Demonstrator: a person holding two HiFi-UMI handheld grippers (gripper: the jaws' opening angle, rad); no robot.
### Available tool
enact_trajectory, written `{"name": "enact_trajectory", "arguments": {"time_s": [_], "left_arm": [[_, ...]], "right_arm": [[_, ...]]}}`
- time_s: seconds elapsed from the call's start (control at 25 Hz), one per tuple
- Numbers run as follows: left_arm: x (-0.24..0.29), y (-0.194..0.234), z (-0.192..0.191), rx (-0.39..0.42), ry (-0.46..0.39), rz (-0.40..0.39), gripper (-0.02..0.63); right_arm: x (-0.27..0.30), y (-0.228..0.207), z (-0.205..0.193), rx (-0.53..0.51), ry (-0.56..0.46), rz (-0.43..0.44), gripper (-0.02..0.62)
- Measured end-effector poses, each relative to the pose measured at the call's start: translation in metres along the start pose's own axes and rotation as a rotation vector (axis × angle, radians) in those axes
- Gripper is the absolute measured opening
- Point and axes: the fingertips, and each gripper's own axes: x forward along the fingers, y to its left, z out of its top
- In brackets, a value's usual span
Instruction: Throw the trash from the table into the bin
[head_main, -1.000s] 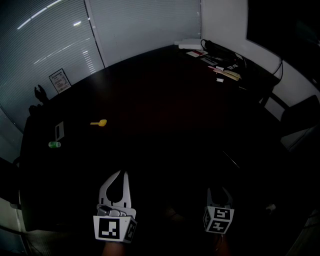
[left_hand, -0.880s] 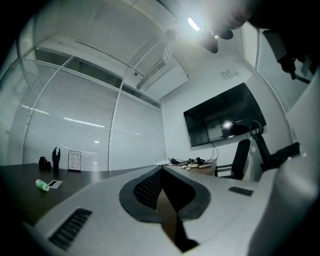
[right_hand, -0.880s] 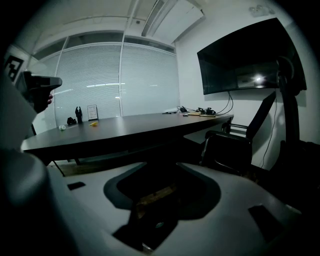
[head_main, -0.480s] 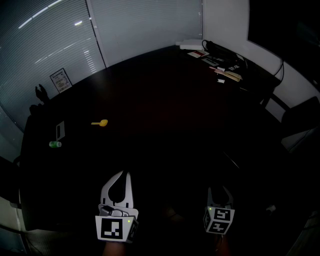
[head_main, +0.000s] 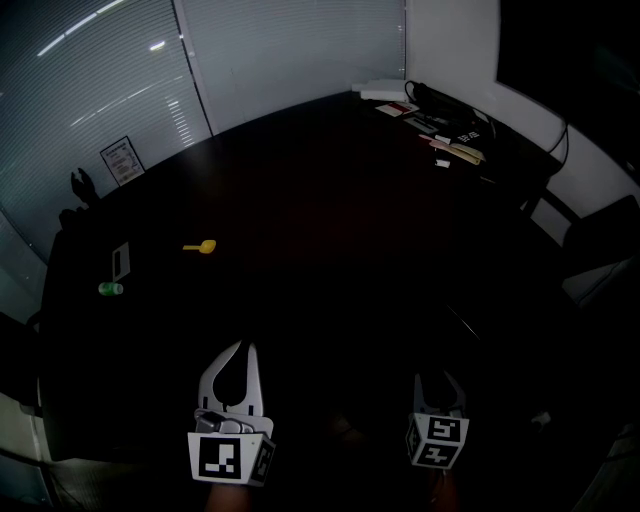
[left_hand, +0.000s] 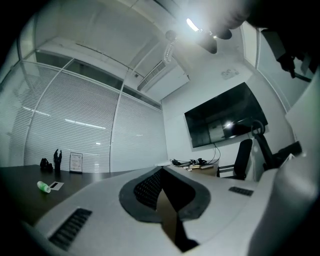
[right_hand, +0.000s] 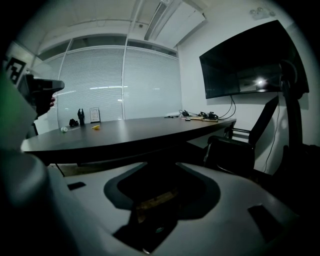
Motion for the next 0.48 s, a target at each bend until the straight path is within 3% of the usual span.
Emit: {"name": "enact_trajectory", "arguments": {"time_s": [0.24, 0.48], "left_arm": [[0.000, 0.013, 0.022, -0.010, -0.081, 0.040, -0.003], [-0.008, 0.036, 0.030, -0.019, -0.085, 0.086, -0.003]], "right_arm": [[-0.001, 0.013, 0.018, -0.013, -0.040, 0.024, 0.170], [-0.008, 0.039, 0.068, -0.043, -0.152, 0.070, 0.170]]}}
